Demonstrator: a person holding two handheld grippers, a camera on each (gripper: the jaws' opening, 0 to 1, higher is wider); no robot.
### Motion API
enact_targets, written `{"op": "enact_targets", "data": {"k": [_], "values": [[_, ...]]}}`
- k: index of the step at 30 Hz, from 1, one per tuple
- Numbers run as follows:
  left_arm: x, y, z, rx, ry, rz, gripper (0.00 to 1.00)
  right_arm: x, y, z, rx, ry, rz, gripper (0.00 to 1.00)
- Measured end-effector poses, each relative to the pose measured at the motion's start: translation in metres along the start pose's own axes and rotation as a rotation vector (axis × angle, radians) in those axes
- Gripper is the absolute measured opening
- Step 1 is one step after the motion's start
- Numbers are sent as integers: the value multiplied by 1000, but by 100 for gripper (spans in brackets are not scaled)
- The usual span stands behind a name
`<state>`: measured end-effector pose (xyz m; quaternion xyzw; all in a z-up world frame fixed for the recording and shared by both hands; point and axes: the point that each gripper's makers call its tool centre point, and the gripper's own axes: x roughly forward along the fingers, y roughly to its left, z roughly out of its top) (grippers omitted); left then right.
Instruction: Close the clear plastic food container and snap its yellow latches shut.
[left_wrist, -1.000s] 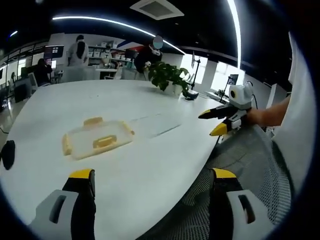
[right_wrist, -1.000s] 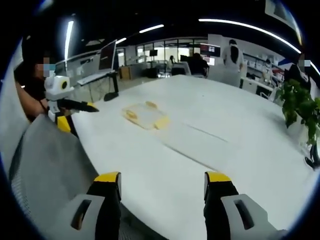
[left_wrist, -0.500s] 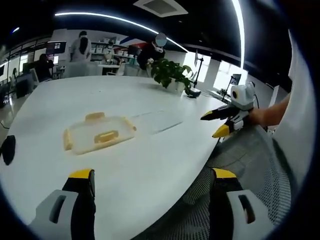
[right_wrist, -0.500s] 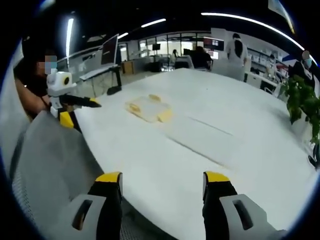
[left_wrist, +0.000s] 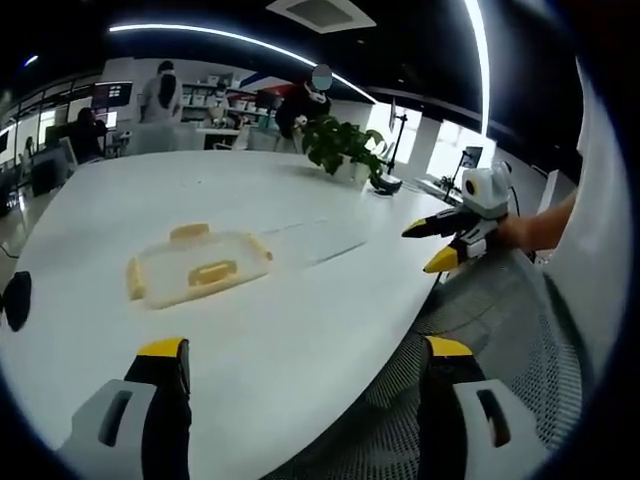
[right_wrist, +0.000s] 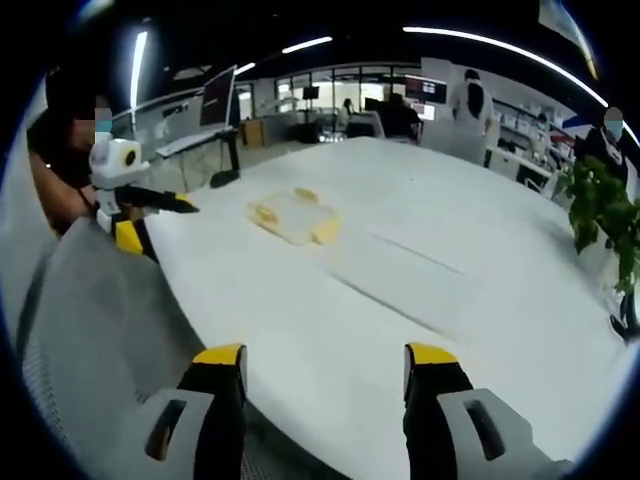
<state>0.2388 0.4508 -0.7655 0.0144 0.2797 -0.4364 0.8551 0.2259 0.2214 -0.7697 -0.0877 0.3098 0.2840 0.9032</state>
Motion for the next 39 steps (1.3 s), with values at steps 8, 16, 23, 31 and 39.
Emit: {"op": "enact_targets", "data": {"k": [8, 16, 23, 31, 39], "values": [[-1, 2, 2, 3, -1, 6, 97, 0, 1, 2, -10, 0, -1, 64], [-3, 4, 5, 18, -7, 17, 98, -1, 1, 9, -30, -14, -8, 65], [-5, 8, 11, 30, -18, 24, 99, -1, 4, 11, -69, -14, 9, 66], [-4, 15, 14, 43, -11, 22, 99, 4, 3, 25, -121, -18, 37, 67], [-2, 27, 20, 60, -4, 25, 97, 13, 5, 30, -141, -2, 71, 64]]}}
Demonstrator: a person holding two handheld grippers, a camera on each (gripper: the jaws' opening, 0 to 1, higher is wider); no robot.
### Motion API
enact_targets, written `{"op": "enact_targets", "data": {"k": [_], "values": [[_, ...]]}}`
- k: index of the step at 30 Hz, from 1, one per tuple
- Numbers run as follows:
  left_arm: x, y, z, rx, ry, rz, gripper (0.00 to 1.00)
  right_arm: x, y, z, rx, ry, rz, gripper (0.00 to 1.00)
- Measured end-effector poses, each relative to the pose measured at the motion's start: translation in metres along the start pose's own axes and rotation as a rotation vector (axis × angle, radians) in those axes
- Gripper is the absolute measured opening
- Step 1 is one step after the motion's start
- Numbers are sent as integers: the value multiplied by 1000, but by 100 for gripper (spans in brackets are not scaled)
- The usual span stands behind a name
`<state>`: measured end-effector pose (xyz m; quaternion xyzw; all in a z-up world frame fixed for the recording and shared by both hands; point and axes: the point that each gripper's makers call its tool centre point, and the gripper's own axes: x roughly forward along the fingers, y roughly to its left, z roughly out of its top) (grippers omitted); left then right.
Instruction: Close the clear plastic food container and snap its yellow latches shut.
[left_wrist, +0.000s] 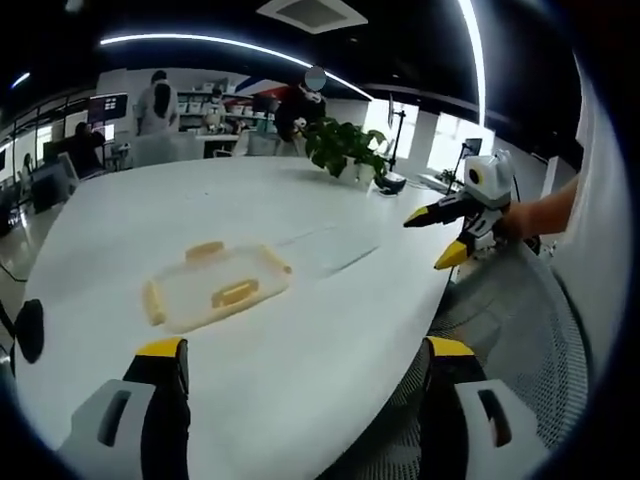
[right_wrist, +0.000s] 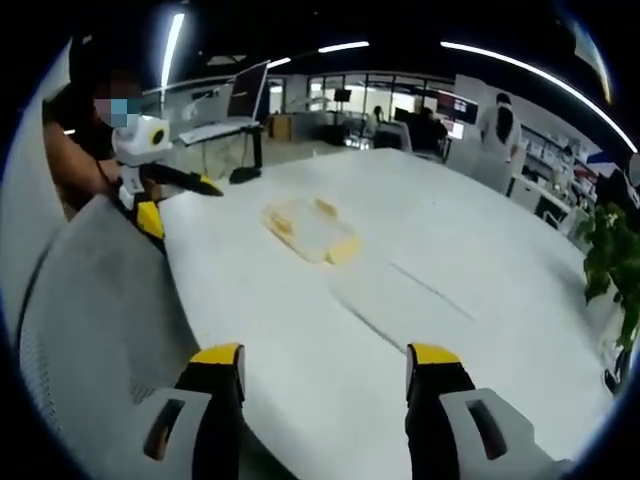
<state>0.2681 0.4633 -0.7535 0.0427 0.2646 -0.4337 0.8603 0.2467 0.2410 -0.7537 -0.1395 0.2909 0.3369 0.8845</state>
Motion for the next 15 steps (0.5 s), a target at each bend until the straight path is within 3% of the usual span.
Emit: {"op": "enact_targets", "data": {"k": [8, 15], "values": [[4, 9, 2, 25, 16, -7, 95, 14, 2, 11, -25, 3, 40, 63], [7, 14, -6, 41, 53, -20, 93, 28, 5, 17, -62, 9, 69, 63]]}}
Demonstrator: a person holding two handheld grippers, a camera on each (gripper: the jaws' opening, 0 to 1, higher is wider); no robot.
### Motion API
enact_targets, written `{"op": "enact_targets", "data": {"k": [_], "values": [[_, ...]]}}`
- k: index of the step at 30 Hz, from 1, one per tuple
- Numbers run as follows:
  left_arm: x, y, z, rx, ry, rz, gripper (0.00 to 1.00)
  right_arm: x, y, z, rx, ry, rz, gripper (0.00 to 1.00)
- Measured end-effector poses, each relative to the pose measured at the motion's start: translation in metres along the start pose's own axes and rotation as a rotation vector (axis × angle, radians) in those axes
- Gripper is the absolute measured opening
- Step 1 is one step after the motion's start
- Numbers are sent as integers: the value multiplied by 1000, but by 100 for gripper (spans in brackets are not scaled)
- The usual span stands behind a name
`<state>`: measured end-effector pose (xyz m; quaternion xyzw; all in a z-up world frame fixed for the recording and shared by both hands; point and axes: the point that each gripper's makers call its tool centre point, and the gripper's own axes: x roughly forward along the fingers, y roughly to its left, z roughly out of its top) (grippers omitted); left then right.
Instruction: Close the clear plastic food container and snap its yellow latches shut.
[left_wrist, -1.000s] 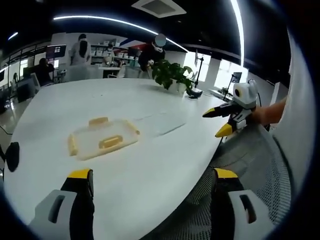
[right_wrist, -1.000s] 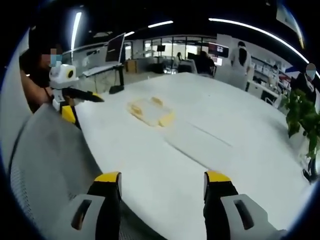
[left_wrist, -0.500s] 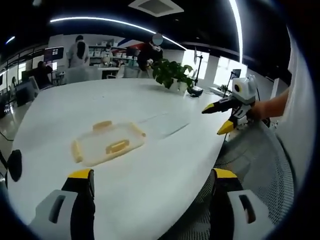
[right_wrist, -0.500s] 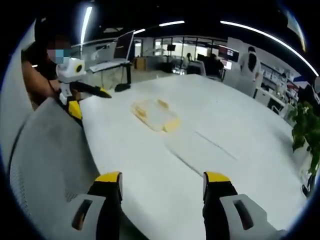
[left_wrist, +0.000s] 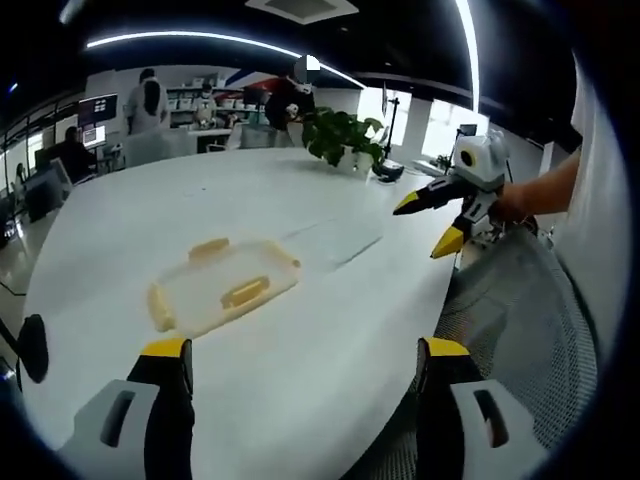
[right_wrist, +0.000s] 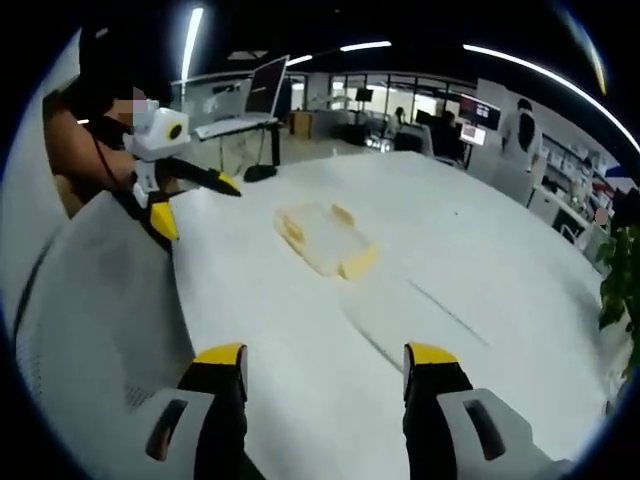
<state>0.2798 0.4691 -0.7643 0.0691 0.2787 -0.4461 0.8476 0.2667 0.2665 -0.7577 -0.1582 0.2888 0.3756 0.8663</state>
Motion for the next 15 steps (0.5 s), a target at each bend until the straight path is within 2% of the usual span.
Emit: {"op": "enact_targets", "data": {"k": [15], "values": [[3, 17, 1, 48, 33, -4, 92, 18, -8, 11, -63, 22, 37, 61]]}}
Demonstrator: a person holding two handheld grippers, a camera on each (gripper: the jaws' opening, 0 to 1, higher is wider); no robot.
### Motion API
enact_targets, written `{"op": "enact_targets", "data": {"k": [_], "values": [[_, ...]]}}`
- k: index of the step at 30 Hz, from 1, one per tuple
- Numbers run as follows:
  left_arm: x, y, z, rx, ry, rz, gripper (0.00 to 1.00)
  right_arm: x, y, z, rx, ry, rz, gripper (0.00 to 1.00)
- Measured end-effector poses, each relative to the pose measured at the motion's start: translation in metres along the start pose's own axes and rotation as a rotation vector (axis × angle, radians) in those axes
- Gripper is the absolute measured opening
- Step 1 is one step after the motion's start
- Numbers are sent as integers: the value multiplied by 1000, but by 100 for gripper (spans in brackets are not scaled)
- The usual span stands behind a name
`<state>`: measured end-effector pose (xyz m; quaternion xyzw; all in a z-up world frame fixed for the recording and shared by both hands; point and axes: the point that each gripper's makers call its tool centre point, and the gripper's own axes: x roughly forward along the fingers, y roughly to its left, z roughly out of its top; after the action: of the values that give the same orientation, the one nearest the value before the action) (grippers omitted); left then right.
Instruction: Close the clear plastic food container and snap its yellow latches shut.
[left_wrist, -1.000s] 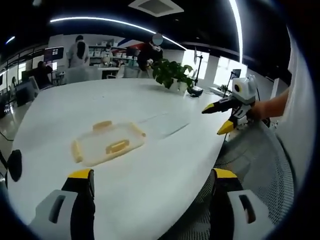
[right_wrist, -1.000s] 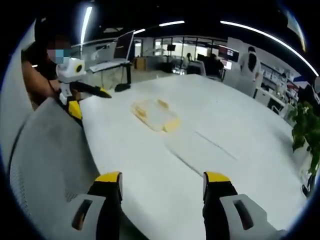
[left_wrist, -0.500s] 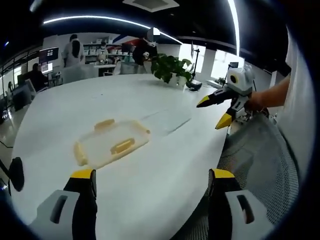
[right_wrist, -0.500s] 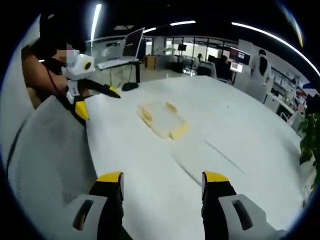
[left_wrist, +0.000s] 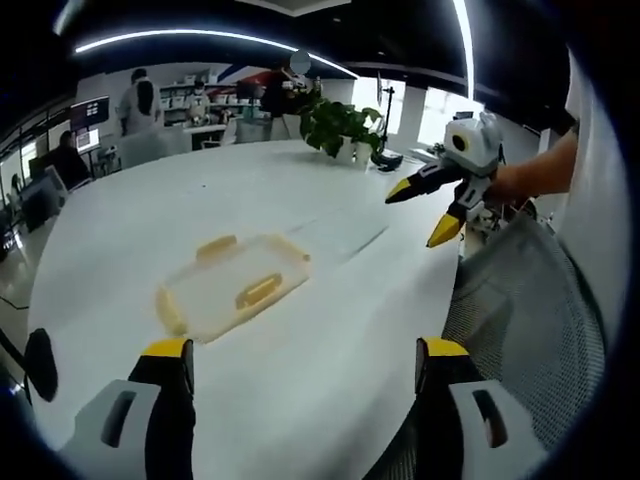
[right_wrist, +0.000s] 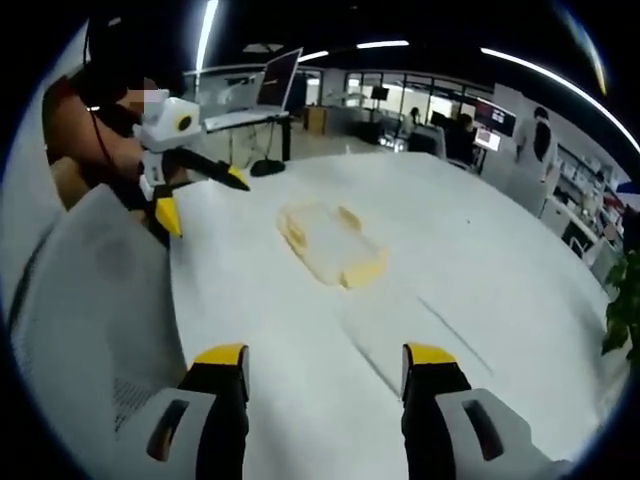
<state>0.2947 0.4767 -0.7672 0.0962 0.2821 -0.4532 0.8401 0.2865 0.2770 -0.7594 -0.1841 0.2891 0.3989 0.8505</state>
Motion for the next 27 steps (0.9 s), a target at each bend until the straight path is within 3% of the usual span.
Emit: {"op": "enact_targets", "data": {"k": [16, 27], "values": [[8, 18, -11, 53, 67, -16, 89, 23, -6, 10, -85, 28, 40, 59], [14, 30, -6, 86, 88, -24, 88, 35, -10, 16, -104, 39, 68, 58]]}}
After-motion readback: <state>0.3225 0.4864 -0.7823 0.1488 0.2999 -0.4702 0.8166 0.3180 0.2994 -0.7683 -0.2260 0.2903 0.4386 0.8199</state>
